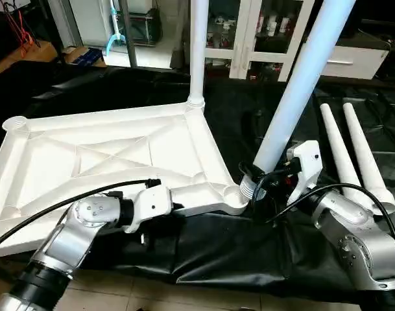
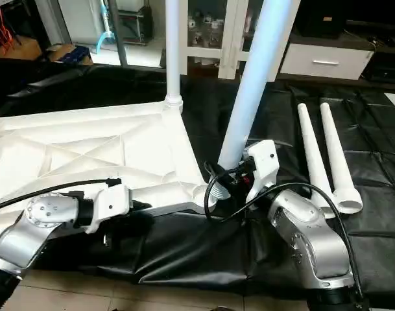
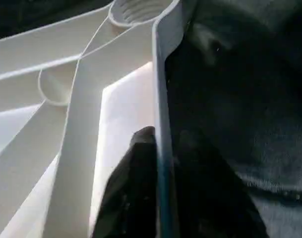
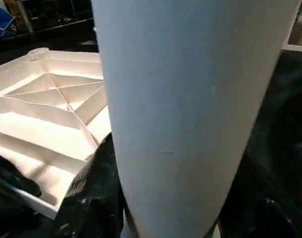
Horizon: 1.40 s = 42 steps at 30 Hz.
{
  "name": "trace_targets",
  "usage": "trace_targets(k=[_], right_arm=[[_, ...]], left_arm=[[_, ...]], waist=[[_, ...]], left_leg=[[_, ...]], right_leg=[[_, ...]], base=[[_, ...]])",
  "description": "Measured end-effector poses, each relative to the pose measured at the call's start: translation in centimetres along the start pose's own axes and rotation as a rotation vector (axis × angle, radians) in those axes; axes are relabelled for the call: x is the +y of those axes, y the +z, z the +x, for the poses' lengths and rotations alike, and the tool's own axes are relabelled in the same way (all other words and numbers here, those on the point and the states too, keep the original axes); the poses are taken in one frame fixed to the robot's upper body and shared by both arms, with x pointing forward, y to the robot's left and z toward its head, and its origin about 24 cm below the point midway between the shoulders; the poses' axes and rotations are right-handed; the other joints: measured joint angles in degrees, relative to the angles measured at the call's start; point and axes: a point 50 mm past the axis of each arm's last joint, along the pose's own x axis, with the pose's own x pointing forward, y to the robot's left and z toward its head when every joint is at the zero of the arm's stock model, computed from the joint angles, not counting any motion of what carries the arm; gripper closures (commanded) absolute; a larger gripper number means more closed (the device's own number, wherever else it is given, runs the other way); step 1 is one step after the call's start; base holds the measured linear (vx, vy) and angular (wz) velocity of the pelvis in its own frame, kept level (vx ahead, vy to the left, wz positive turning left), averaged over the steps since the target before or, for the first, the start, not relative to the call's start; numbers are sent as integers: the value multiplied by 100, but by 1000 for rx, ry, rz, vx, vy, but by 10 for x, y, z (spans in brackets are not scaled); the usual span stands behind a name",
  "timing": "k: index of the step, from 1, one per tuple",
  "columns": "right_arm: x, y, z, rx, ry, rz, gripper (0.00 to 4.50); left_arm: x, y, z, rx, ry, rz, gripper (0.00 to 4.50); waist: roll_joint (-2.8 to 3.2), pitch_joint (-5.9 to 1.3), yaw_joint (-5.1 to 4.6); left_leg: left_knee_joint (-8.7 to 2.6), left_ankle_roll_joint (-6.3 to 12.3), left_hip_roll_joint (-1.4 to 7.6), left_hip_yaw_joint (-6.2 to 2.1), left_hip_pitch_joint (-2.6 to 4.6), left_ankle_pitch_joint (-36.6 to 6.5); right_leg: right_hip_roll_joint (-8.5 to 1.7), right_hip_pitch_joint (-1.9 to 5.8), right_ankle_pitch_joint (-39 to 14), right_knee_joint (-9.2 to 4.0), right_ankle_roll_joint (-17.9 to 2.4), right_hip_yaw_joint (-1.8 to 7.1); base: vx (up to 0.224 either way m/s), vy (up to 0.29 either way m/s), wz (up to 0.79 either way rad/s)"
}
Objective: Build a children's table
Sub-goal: Pick table leg
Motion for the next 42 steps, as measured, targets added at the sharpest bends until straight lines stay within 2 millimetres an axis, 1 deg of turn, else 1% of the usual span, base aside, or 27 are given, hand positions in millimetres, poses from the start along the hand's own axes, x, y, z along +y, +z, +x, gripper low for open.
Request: trace_targets(k=[3, 8, 20, 21, 22, 25, 27, 30, 32, 38, 42], right_arm=[[0, 0, 0, -1, 3, -2, 257], [0, 0, 0, 0, 3, -4, 257], [1, 1, 0, -3, 24, 1, 257], [1, 1, 0, -5, 25, 4, 257], [1, 1, 0, -5, 26, 6, 257], [1, 0, 0, -2, 26, 8, 257], [1, 1, 0, -3, 27, 7, 257], [0, 3, 2, -8, 29, 3, 257], [-1, 4, 3, -7, 28, 4, 257], [-2, 5, 4, -7, 30, 2, 257], [-5, 9, 10, -18, 43, 13, 257]], left_arm=[[2, 3, 5, -7, -3, 6, 342], [4, 2, 5, -3, -3, 6, 342], [11, 2, 10, -4, 2, 11, 342], [11, 2, 10, -5, 2, 9, 369], [11, 2, 10, -6, 3, 8, 378], [10, 1, 11, -9, -1, 6, 383], [9, 0, 12, -7, -4, 5, 412], [9, -1, 12, 3, -11, 8, 423], [9, -1, 12, 9, -14, 9, 441], [8, -2, 12, 20, -20, 4, 441], [9, -2, 12, 25, -21, 1, 441]], waist=[[-2, 1, -3], [-3, 2, -15], [-2, 2, -5], [-2, 2, -3], [-2, 1, -2], [0, 0, 1], [0, 0, 3], [-2, -1, -8], [-9, -6, -12], [-13, -8, -15], [-15, -10, -20]], left_leg=[[0, -1, 0, 0, 0, 0], [0, -1, 0, -1, -2, 1], [1, -1, -1, 0, 2, 1], [1, -1, 0, 0, 3, 1], [1, -1, -1, -1, 4, 1], [2, -1, -2, 0, 4, 1], [2, -1, -1, 0, 7, 1], [2, -1, -1, -2, 9, 1], [2, -1, -1, -3, 9, 1], [1, -1, 0, -4, 9, 1], [1, -1, 0, -4, 11, 1]], right_leg=[[0, 0, 0, 1, 0, 0], [1, 1, 0, 3, 1, 0], [0, 10, 1, 4, 0, 1], [-1, 11, 1, 4, 0, 1], [-1, 12, 1, 4, -1, 2], [-2, 16, 1, 4, 0, 2], [-2, 19, 1, 5, 0, 2], [-2, 22, 1, 5, 0, 2], [-2, 22, 1, 5, 0, 1], [-2, 22, 1, 6, 0, 1], [-2, 22, 1, 6, 0, 0]], base=[[0, 0, 0], [0, 0, 0], [0, 0, 0], [0, 0, 0], [0, 0, 0], [0, 0, 0], [0, 0, 0], [0, 0, 0], [0, 0, 0], [0, 0, 0], [0, 0, 0]])
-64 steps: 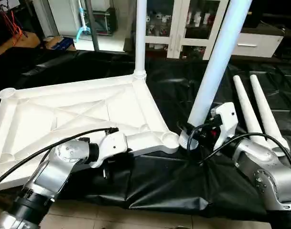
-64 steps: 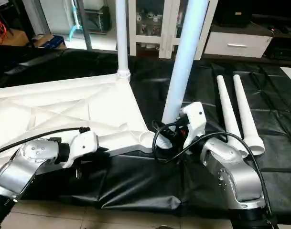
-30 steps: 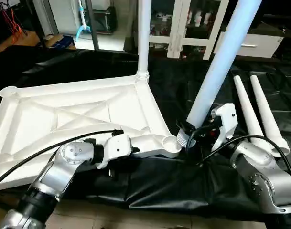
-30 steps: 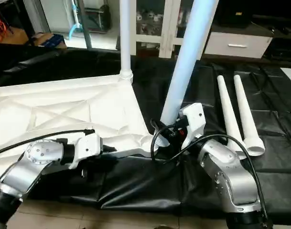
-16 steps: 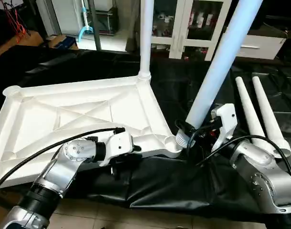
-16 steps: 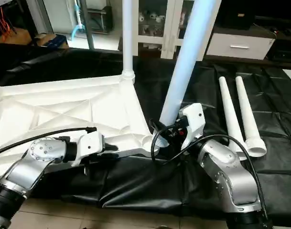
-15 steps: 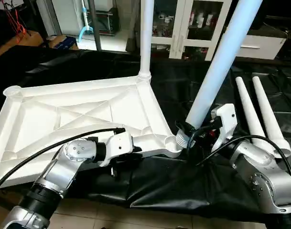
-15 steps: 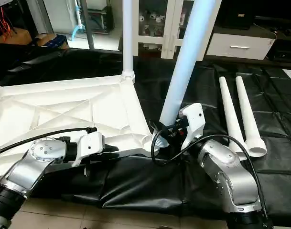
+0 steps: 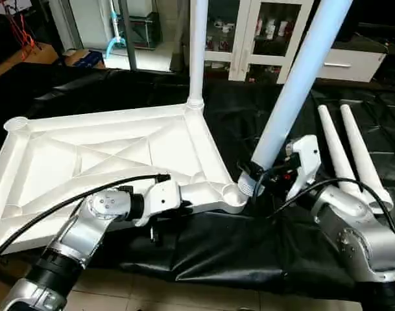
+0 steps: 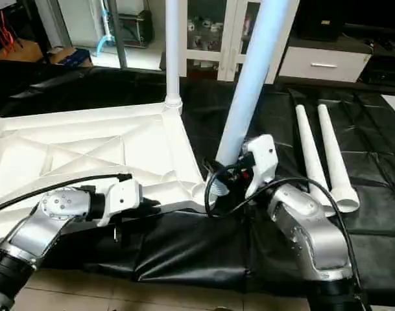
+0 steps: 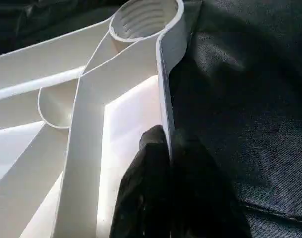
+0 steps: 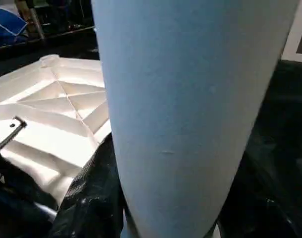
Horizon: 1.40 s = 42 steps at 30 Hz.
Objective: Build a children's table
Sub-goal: Pick table leg, then insert table leg to table base
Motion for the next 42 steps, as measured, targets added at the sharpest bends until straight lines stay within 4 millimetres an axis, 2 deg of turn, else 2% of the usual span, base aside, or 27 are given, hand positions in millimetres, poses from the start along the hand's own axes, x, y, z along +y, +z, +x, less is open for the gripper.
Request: trace_targets(k=[3, 6, 11, 17, 25, 42], right_arm=[[-3, -2, 5, -9, 10, 53, 257], [-12, -8, 14, 17, 49, 223, 257], [-18, -9, 16, 18, 107, 334, 257], [-21, -9, 17, 34, 159, 339, 257], [-13, -13, 21, 65, 216, 336, 257], [-9, -27, 21, 85, 223, 166, 257]], left_arm=[[1, 1, 0, 9, -8, 9, 441], [1, 2, -2, 25, -13, 14, 441], [-2, 4, -2, 27, -18, 7, 441], [-3, 7, -4, 31, -18, 7, 441], [-4, 10, -5, 32, -8, 12, 441], [-7, 12, -9, 44, -5, 11, 441]], waist=[[-1, -1, -3], [-3, -1, -14], [-7, 2, -12], [-87, 28, -10], [-157, 71, -12], [-182, 83, -19]], left_leg=[[0, 0, 0, -2, -1, 0], [0, 0, -1, -3, -1, 0], [-3, 0, 1, 0, -7, 0], [-6, 0, 3, 6, -12, 0], [-19, 0, 3, 5, -9, 0], [-75, 0, 1, 5, -6, 0]], right_leg=[[0, -1, 0, 1, -1, 0], [0, -1, 3, 2, -4, 0], [2, -7, 2, 1, -4, -2], [2, -12, -8, -3, -2, -1], [2, -22, -12, -9, 2, -1], [4, -17, -23, -53, 3, -2]], base=[[0, 0, 0], [0, 0, 0], [0, 0, 0], [0, 0, 0], [0, 0, 0], [0, 0, 0]])
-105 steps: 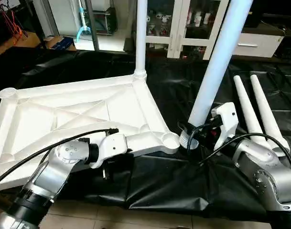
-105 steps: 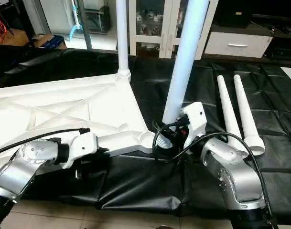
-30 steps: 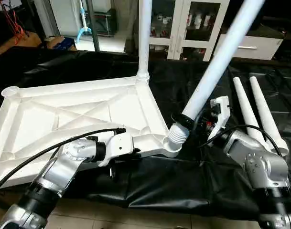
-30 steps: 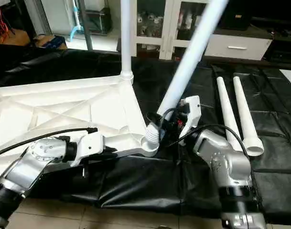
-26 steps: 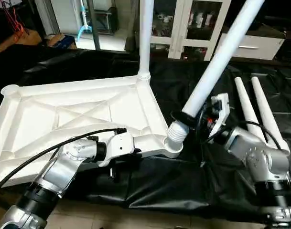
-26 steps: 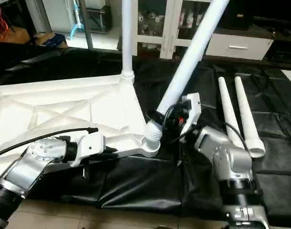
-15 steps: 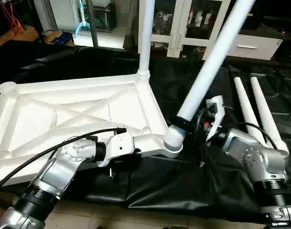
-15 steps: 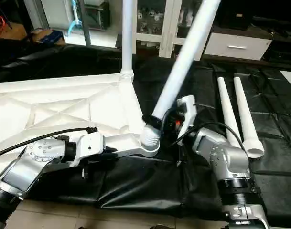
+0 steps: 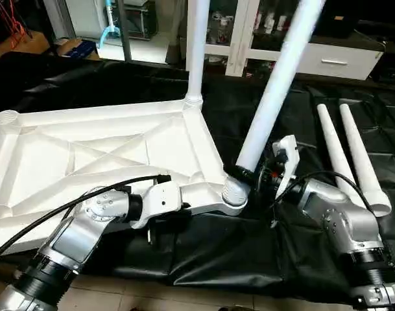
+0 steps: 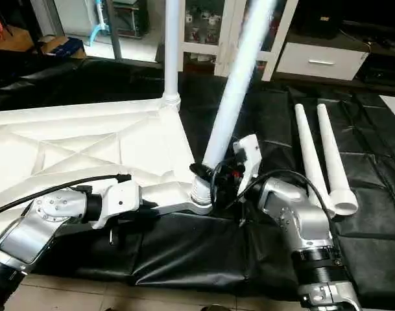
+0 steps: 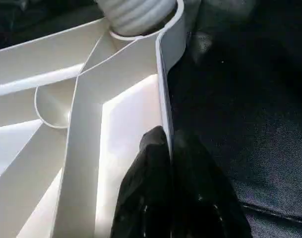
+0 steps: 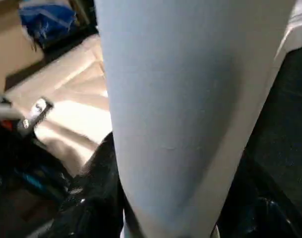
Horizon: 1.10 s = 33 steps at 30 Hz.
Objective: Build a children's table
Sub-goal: Insert table leg to table base
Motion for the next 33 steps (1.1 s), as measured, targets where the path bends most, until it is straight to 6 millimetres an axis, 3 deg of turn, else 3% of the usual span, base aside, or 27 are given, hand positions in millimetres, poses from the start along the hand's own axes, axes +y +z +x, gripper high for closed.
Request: trace_targets(k=[8, 19, 26, 33], right_arm=[[5, -4, -4, 4, 24, -94, 257], [15, -5, 7, 56, 67, -263, 257], [15, -6, 13, 55, 63, -254, 257], [5, -11, 11, 5, 15, -131, 257]], left_arm=[[-2, 0, 0, 0, -6, 1, 441], [-2, -2, -1, 10, -3, -1, 441], [-2, -3, -2, 14, -1, -2, 441], [-2, -3, -2, 19, 8, -4, 441]], waist=[[-33, -32, -4], [-75, -63, -21], [-94, -76, -97], [-116, -75, -144]], left_leg=[[-49, 0, -2, 3, 11, 0], [-53, -1, -1, 0, 15, 0], [-59, -1, -2, -4, 15, -1], [-59, 0, -3, -13, 7, -1]], right_leg=[[1, 7, 0, -35, 0, 1], [3, 8, -1, -40, 1, 1], [4, 7, -1, -40, 2, -1], [4, 8, -2, -68, 3, -1]], base=[[0, 0, 0], [0, 0, 0], [0, 0, 0], [0, 0, 0]])
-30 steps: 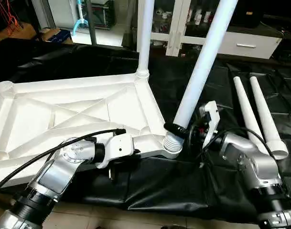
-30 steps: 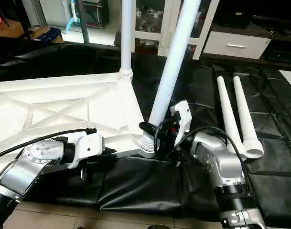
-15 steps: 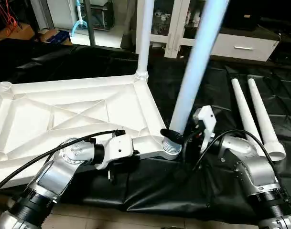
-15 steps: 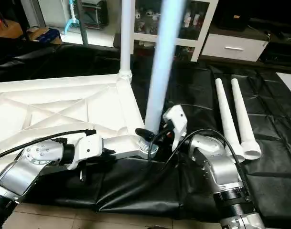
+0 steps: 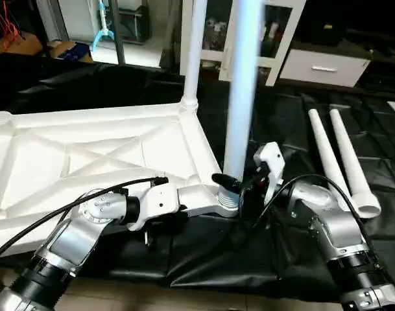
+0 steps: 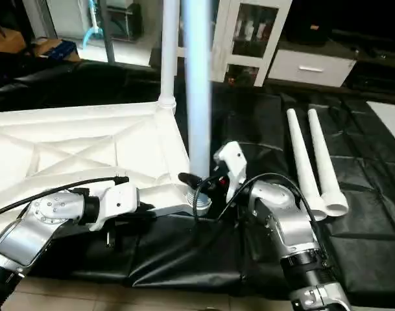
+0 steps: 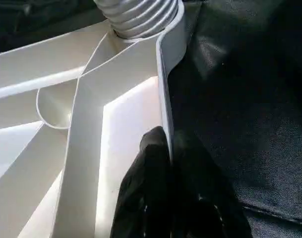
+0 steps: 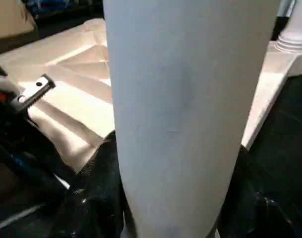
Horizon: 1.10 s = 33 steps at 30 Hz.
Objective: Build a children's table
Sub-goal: Insert table leg to table base
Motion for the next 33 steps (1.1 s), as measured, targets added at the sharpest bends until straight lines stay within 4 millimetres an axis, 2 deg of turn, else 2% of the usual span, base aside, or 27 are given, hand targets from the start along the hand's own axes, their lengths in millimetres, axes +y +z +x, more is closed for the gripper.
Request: trace_targets(k=[13, 33], right_arm=[[11, -15, -25, -69, -58, -21, 257], [17, -23, -33, -104, -125, -13, 257]], left_arm=[[-5, 4, 5, -15, -25, 16, 441], [-5, 5, 8, -16, -27, 20, 441]], waist=[[1, -14, 58], [-3, -16, 82]], left_leg=[[-67, 0, 2, 11, 10, 0], [-85, 0, 1, 7, 6, 0]], right_leg=[[0, 69, -32, -69, 32, 4], [-1, 79, -41, -76, 40, 6]], base=[[0, 0, 0], [0, 0, 0]])
